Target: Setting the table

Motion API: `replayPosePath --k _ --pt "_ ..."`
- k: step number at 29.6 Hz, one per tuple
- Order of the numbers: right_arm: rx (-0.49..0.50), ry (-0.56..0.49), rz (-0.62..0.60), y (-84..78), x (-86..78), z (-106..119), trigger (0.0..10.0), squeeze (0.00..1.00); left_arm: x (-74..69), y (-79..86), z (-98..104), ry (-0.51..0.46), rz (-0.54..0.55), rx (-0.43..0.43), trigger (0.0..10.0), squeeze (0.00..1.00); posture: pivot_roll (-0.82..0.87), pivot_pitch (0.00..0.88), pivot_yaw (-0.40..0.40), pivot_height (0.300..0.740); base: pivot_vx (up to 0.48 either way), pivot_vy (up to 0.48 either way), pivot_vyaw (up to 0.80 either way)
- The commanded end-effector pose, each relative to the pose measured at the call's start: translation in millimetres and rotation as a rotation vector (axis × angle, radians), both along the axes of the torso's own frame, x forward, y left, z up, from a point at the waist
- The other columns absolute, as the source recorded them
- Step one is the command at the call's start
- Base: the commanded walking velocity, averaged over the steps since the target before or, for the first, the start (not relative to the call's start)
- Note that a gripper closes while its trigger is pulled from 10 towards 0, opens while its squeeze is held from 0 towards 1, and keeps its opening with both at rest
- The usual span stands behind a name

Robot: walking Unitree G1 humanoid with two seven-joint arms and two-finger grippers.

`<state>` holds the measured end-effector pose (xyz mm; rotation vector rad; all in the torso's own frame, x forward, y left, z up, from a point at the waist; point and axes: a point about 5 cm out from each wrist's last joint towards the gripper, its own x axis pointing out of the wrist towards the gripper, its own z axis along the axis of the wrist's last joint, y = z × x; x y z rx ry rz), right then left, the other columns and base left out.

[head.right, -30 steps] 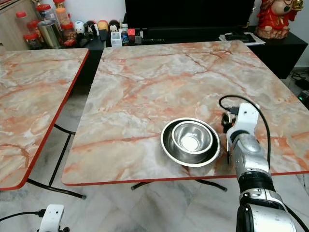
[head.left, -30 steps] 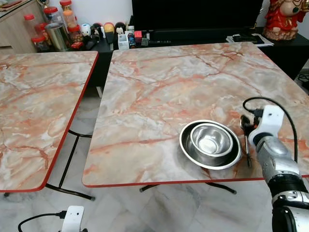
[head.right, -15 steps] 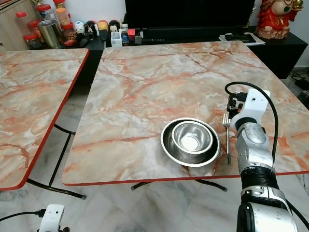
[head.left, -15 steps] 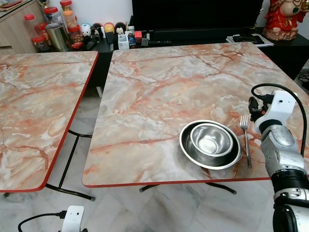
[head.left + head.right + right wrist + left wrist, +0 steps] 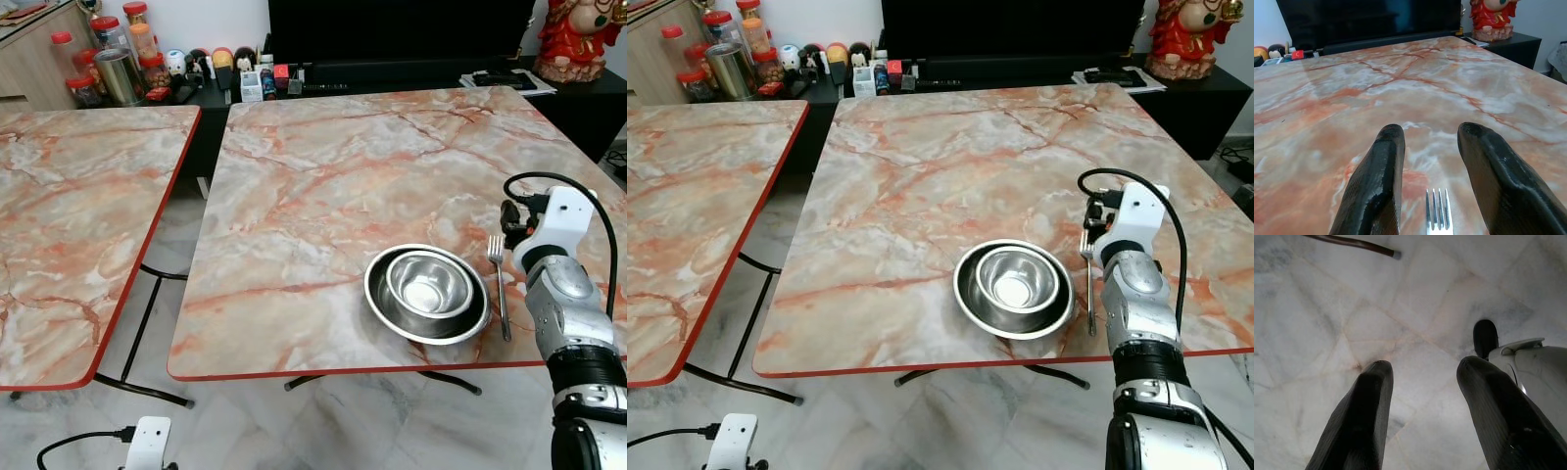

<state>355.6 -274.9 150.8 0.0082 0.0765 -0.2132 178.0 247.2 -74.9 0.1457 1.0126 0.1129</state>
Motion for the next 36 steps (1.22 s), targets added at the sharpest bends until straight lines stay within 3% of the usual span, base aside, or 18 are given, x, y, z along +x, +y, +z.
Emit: replayPosePath --k 1,24,36 --pt "-0.005 -0.011 0.008 1.8 0.9 4.3 10.0 0.00 -1.3 2.5 0.0 0.016 -0.018 0.015 10.0 0.00 0.03 0.027 0.058 0.740 0.000 0.000 0.00" --pt "-0.004 -0.001 0.025 7.3 2.5 2.1 10.0 0.00 -3.1 2.1 -0.9 0.006 0.020 0.000 10.0 0.00 0.03 0.009 0.044 0.740 0.000 0.000 0.00" --pt "0.006 0.001 0.018 6.5 1.0 -0.5 10.0 0.00 -5.3 2.4 -1.8 0.011 0.015 0.002 10.0 0.00 0.03 0.000 0.039 0.740 0.000 0.326 0.00"
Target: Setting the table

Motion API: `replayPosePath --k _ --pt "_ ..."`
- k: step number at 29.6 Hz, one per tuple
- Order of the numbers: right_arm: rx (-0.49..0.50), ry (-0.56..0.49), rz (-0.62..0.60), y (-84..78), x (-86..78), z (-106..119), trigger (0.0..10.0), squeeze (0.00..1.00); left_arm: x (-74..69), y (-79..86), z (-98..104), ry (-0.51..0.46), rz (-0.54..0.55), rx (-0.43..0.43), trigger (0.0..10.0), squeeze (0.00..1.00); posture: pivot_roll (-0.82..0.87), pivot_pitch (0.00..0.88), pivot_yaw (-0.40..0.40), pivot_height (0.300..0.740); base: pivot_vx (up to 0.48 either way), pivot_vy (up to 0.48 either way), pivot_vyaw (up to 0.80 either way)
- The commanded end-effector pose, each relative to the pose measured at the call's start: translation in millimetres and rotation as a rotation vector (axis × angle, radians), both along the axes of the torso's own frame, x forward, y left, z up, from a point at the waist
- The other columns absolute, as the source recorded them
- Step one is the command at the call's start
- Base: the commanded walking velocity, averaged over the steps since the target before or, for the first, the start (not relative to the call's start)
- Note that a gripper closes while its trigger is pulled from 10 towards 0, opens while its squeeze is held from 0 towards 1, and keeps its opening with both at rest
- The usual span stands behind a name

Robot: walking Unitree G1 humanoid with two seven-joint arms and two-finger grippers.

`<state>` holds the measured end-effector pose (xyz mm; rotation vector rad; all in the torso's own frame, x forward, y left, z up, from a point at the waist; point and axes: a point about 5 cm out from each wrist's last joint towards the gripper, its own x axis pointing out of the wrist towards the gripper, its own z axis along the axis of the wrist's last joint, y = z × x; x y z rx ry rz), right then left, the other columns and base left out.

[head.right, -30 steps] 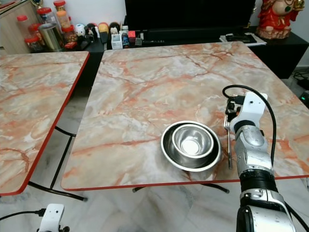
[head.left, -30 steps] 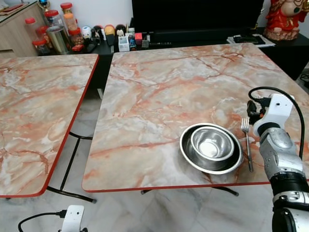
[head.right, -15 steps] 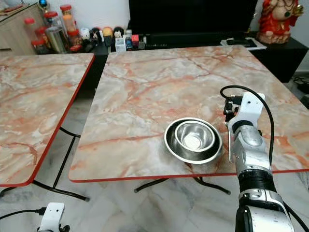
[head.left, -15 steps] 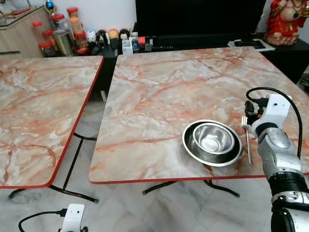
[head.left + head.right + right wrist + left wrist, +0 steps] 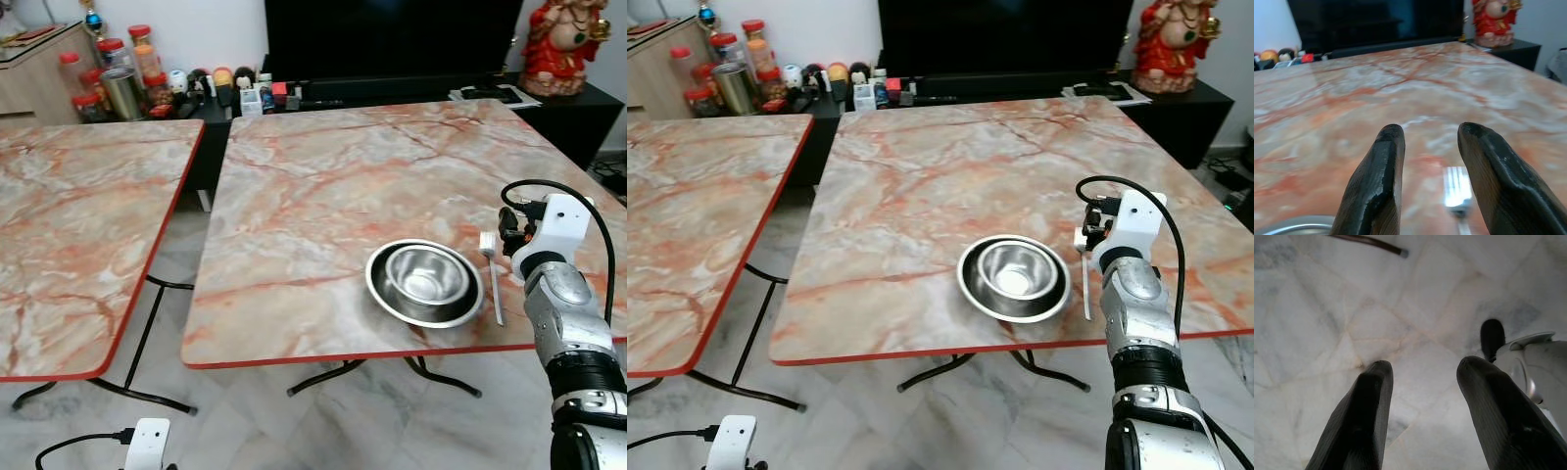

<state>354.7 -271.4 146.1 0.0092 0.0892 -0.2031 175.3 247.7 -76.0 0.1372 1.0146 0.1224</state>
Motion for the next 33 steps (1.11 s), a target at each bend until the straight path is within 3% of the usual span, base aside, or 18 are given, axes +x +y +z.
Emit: replayPosePath --k 1,33 --pt "0.004 -0.011 0.007 3.1 1.8 4.1 10.0 0.00 -2.6 1.8 -0.8 0.010 0.004 0.005 10.0 0.00 0.03 0.000 0.039 0.740 0.000 0.405 0.00" --pt "0.015 -0.014 -0.002 2.7 0.8 2.8 10.0 0.00 0.6 2.0 0.7 0.000 0.018 0.002 10.0 0.00 0.04 0.005 0.042 0.740 0.000 0.397 0.00"
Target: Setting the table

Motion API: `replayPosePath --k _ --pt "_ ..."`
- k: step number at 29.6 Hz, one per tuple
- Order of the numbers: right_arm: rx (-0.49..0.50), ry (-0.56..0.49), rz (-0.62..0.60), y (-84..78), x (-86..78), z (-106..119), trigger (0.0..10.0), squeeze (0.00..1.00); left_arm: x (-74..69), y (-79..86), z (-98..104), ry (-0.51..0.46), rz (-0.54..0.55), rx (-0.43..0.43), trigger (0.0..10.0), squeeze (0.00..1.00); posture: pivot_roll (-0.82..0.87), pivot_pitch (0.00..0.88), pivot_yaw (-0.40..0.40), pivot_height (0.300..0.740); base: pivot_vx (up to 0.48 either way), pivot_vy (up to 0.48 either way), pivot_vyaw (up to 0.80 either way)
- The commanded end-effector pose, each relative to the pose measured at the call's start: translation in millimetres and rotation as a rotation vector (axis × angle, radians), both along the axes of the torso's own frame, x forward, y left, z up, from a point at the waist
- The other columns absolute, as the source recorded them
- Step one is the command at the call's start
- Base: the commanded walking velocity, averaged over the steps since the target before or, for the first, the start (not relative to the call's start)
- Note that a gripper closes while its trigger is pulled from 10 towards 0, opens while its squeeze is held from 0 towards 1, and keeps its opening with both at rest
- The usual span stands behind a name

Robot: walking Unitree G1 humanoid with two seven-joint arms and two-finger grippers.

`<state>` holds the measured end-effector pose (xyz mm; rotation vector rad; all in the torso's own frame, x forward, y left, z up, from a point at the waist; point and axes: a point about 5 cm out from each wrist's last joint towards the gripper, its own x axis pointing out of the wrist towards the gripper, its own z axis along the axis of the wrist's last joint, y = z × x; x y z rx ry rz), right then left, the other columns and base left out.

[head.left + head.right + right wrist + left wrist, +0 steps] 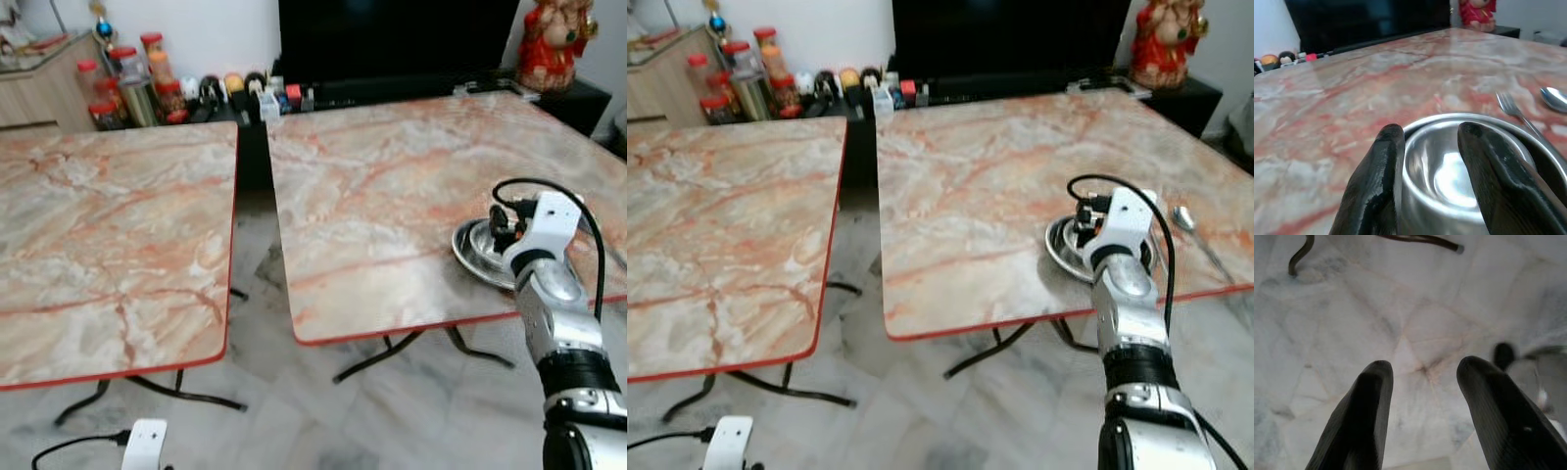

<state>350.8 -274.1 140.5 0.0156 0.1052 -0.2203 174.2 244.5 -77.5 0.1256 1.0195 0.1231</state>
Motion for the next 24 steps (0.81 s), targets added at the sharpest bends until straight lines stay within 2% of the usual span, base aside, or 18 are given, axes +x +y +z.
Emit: replayPosePath --k 1,24 --pt "0.008 -0.028 0.014 5.0 4.4 7.9 10.0 0.00 1.7 5.1 2.2 -0.004 0.012 0.012 10.0 0.00 0.04 0.010 0.039 0.740 0.000 0.394 0.00" --pt "-0.009 -0.005 0.021 6.5 1.1 4.2 10.0 0.00 0.8 5.2 1.8 0.000 0.021 0.005 10.0 0.00 0.03 0.037 0.025 0.740 0.000 0.388 0.02"
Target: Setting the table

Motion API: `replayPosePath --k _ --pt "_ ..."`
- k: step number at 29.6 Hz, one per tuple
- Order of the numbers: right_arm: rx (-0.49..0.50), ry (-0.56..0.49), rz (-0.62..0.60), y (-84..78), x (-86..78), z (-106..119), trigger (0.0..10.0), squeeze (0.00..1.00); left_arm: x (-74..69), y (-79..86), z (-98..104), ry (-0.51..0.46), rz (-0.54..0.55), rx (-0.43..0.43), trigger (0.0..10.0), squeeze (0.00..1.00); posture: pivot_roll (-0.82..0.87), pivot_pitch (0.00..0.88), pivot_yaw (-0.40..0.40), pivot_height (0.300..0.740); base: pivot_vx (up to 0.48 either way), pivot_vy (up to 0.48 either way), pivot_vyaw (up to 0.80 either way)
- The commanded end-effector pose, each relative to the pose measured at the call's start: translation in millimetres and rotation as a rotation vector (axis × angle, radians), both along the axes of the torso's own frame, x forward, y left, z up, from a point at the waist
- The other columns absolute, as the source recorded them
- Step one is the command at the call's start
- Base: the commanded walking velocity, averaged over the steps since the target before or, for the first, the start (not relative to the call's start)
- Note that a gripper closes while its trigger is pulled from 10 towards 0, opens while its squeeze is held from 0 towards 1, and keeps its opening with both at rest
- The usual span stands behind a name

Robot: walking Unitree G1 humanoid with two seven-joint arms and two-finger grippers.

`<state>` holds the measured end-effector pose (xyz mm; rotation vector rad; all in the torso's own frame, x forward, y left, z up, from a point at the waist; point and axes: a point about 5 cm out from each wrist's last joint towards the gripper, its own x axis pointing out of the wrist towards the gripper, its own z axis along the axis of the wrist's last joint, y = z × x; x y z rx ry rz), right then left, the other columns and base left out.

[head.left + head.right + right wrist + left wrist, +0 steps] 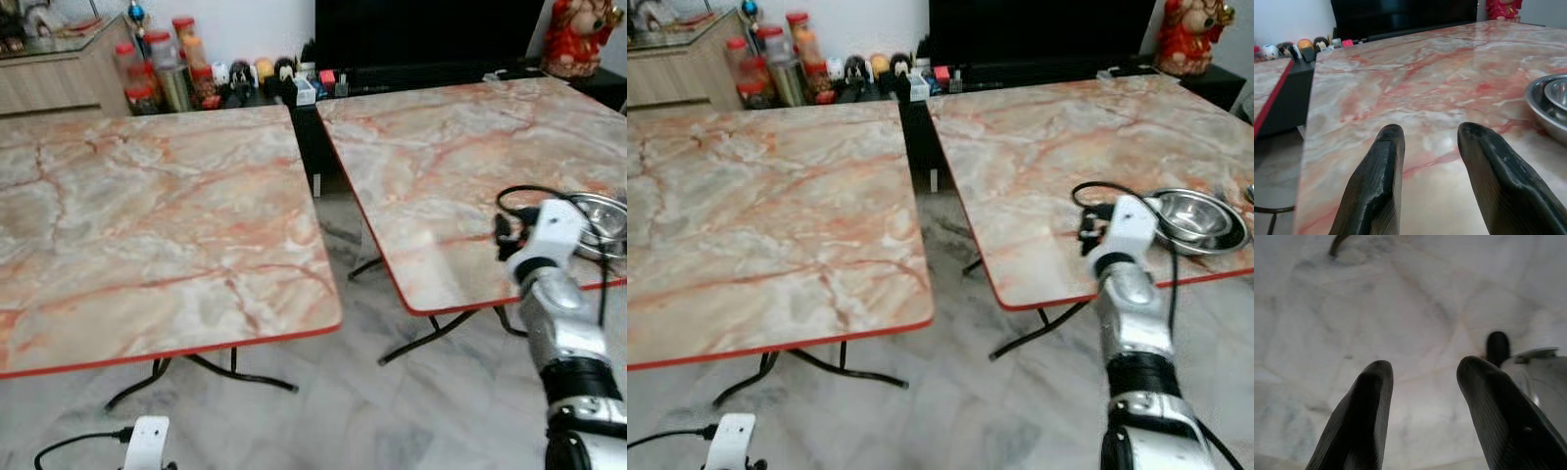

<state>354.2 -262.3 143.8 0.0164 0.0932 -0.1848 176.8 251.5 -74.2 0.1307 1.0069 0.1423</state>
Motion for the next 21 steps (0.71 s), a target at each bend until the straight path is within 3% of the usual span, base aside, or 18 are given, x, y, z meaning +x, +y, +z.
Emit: replayPosePath --k 1,21 --pt "-0.011 0.008 -0.014 -5.4 -2.5 0.9 10.0 0.00 -1.8 -1.7 -1.6 0.012 0.009 -0.009 10.0 0.00 0.03 0.037 0.025 0.740 0.000 0.386 0.43" --pt "0.004 0.007 -0.008 -0.2 0.1 1.5 10.0 0.00 -3.9 -2.3 -2.7 0.014 0.014 -0.010 10.0 0.00 0.05 0.019 0.015 0.740 0.000 0.387 0.02"
